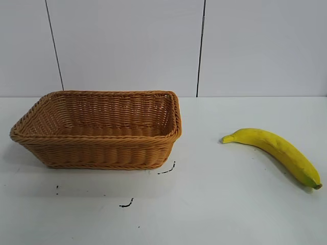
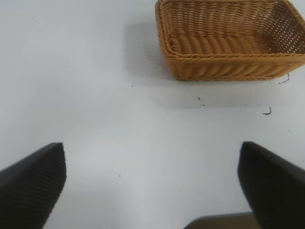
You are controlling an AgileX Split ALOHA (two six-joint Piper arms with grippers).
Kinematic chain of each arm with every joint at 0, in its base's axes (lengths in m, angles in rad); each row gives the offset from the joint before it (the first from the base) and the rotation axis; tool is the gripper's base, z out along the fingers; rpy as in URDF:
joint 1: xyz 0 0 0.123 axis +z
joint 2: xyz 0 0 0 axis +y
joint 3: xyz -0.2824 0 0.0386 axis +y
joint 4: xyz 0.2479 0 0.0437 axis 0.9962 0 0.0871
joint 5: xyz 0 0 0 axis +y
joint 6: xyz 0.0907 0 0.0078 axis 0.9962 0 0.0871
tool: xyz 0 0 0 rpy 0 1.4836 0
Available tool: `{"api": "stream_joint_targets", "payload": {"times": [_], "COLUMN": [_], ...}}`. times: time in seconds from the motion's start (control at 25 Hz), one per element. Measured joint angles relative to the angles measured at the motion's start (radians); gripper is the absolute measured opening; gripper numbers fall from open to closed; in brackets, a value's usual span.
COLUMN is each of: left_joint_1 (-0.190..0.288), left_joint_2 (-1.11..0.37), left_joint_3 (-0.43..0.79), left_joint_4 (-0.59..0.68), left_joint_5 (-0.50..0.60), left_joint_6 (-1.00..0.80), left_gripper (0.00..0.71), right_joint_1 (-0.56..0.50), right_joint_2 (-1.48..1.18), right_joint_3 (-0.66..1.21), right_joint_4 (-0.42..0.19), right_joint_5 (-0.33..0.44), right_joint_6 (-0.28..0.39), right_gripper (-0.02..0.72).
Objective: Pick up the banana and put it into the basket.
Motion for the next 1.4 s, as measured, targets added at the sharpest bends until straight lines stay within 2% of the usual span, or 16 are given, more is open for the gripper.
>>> {"api": "stream_joint_targets", "payload": {"times": [0.48, 0.8, 1.4], "left_joint_1": [0.000, 0.000, 0.000], "left_joint_2": [0.000, 0.000, 0.000], "left_joint_3": [0.000, 0.000, 0.000], "left_joint_4": [0.000, 0.000, 0.000], "left_joint_5": [0.000, 0.000, 0.000], "left_joint_6": [0.000, 0.000, 0.000], "left_gripper": [0.695, 0.695, 0.695], "right_joint_1": [0.000, 0.000, 0.000], "right_joint_2": [0.049, 0.520, 1.354], "right_joint_3": [-0.024, -0.242, -0.671], "right_joint_4": [-0.010, -0.012, -0.012], "right_joint_5": [0.017, 0.046, 0.037], "right_joint_6": [0.000, 0.000, 0.000], "right_gripper": [0.667, 0.667, 0.667]}}
